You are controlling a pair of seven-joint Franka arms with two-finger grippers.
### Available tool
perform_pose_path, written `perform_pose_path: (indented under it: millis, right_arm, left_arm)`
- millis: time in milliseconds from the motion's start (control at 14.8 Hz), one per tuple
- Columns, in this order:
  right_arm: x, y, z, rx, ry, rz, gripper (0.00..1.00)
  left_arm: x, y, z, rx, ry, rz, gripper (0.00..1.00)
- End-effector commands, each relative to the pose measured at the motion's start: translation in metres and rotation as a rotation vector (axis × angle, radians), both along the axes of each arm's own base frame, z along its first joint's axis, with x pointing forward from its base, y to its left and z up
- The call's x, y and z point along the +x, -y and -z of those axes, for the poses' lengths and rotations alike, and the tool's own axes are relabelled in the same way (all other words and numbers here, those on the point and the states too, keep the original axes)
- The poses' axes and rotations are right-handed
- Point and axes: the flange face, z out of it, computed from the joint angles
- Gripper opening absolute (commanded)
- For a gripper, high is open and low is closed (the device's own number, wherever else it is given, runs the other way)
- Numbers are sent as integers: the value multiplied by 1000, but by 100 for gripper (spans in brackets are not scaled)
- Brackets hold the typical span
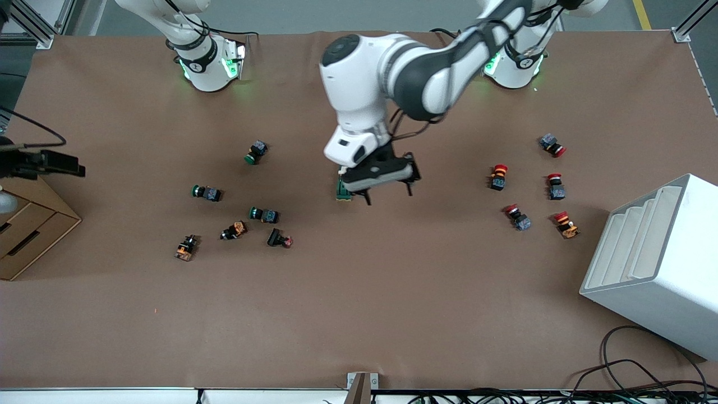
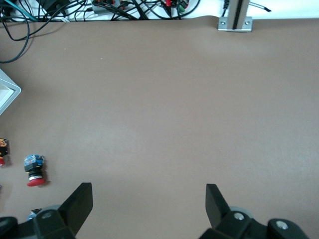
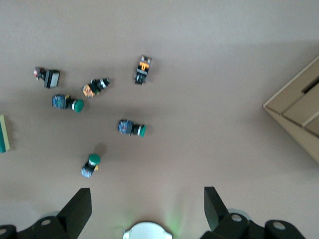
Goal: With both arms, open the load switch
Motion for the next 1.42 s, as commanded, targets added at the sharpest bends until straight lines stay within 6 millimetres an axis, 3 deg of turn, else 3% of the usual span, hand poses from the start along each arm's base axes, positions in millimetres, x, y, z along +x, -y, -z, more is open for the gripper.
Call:
perform_pose_path:
  millis: [0,270,472,877,1079,1349]
  right_arm:
    - [-17,6,-19,-12,6,49,100]
    - [-15,9,-20,-49,37,106,100]
    - [-18,20,-17,-59,24,132,100]
    - [-31,11,-38,-55,69,114,100]
    - [-48,10,-44,-51,93,112,100]
    - [-72,12,-42,-42,135,108,100]
  left_arm:
    - [28,-39,-32,-23,-92,35,100]
    - [65,-120,-82,-69,-145,70,100]
    - [73,-181,-116,-106,-215,98,100]
    - [89,-253,-140,-142,-242,138,100]
    - [90,-301,-150,-173,-309,207,100]
    - [87,-323,-159,-153,-323,230,100]
